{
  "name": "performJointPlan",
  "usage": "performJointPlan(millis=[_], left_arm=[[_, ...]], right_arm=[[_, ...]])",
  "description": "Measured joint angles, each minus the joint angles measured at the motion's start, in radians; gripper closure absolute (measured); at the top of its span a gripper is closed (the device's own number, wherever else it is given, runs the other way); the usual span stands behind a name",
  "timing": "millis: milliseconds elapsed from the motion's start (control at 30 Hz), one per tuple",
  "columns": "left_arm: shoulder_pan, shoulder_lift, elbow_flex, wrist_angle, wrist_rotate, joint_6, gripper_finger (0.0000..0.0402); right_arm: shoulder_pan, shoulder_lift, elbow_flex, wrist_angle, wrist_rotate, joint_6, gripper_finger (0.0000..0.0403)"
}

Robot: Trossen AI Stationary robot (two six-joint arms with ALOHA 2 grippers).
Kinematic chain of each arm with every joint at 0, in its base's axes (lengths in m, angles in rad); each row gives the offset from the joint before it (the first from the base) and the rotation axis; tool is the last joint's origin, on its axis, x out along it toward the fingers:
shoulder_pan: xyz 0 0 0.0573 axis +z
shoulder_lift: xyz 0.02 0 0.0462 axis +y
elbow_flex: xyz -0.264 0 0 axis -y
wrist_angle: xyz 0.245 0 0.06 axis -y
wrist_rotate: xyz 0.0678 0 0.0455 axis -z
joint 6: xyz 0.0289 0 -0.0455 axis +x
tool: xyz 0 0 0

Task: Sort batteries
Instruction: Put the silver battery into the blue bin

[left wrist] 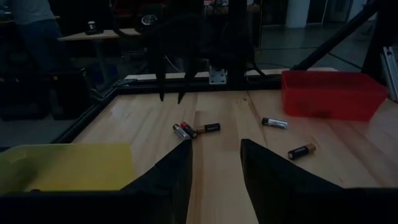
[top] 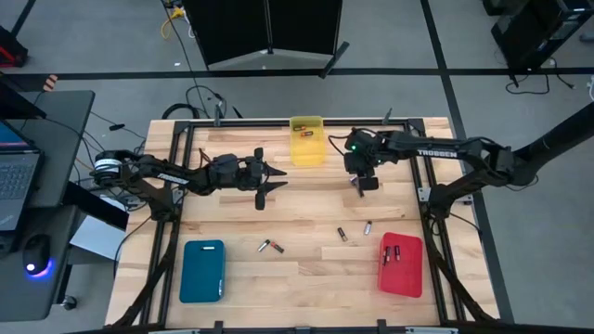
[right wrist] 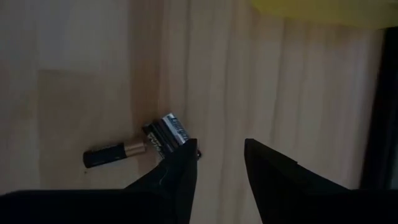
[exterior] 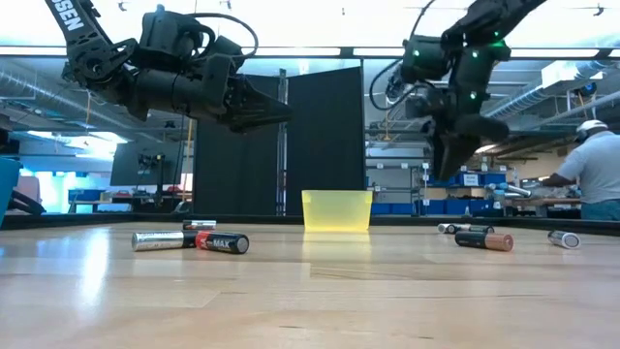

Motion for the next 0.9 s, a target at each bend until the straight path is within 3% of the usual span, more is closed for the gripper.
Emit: performJointPlan(millis=[433,900], left_arm=[[0.0,0.0,0.0,0.0,0.0,0.0,0.0257],[0.0,0.0,-0.001,-0.012,0.0,0.0,0.0257]], right_arm=[[-0.02,0.0,-0.123,0.098,-0.004,-0.013,0.0263],[-0.056,0.209,-0.003,0.019,0.012,-0.08,0.0274]])
